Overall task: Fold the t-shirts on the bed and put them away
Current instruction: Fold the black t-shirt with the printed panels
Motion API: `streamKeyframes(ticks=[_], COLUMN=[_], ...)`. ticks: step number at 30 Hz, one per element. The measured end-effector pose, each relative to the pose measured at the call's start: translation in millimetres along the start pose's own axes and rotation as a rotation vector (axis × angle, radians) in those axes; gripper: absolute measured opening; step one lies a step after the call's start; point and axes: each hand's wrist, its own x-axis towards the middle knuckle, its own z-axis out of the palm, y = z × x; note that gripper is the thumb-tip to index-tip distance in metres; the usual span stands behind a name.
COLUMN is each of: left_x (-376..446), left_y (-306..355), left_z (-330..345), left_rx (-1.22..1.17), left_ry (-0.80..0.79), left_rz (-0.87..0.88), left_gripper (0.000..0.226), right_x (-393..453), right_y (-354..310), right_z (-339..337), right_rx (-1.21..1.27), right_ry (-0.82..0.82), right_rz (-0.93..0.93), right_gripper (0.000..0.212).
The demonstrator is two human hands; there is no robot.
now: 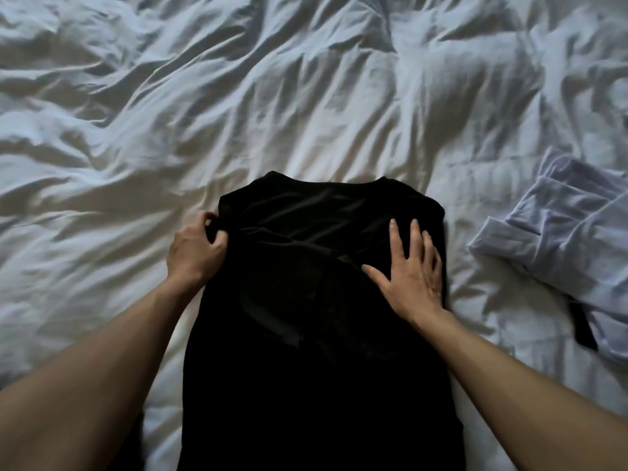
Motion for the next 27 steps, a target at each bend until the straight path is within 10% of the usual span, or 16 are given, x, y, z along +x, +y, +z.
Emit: streamKeyframes(ticks=[8,16,24,27], left_x=[35.4,62.9,70.7,64.2], left_y=[23.8,21.4,39.7,53.5], left_z=[0.0,10.9,-4.2,-20.8], left_rx=[-0.572,-0.24,-0.354,-0.431], left_ry=[-0.289,-0.191,-0.254,-0.415], left_rz=[-0.149,0.024,-0.001,0.029], left_gripper=[0.098,0.012,0.026,0.031], right_x=[71.0,99.8,99.4,93.7], right_y=[20.1,39.2,52.9,49.9], right_z=[-37.9,-47.9,-64.0,-82.3], right_rx=[0.297,0.419,0.93,1.139], right_ry=[0.007,-0.132,-0.155,-0.409], right_rz=[0.298,0.18,0.164,0.145], right_gripper=[0.09,0.029,0.018,0.012])
